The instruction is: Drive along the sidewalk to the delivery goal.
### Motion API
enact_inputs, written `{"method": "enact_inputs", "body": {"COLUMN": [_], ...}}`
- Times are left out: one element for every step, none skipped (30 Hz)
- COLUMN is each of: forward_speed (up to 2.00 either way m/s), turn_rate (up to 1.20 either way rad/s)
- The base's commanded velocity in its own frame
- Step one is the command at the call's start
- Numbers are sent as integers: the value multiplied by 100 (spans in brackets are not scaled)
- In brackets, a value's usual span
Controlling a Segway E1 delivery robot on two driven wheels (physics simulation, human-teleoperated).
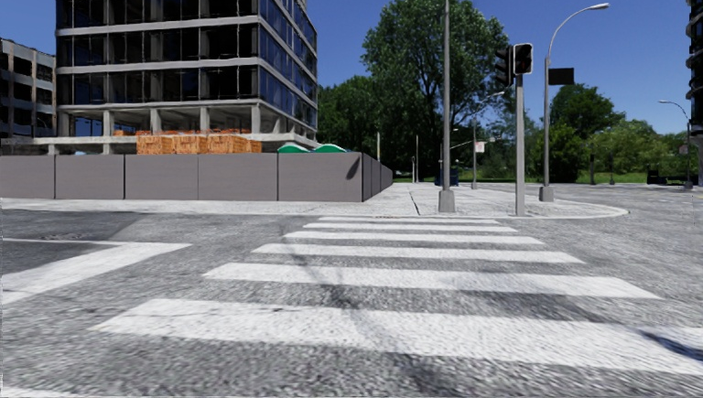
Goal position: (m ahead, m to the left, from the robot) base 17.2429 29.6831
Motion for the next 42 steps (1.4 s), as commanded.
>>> {"method": "enact_inputs", "body": {"forward_speed": [200,200,200,200,200,200,200,200,200,200,200,200,200,200,200,200,200,200,200,200,200,200,200,200,200,200,200,200,200,200,200,200,200,200,200,200,200,200,200,200,200,200], "turn_rate": [0,0,0,0,0,0,0,0,0,0,0,0,-16,-43,-61,-61,-67,-66,-18,-4,0,0,0,0,0,0,0,0,0,0,0,0,0,0,0,0,0,0,0,0,0,0]}}
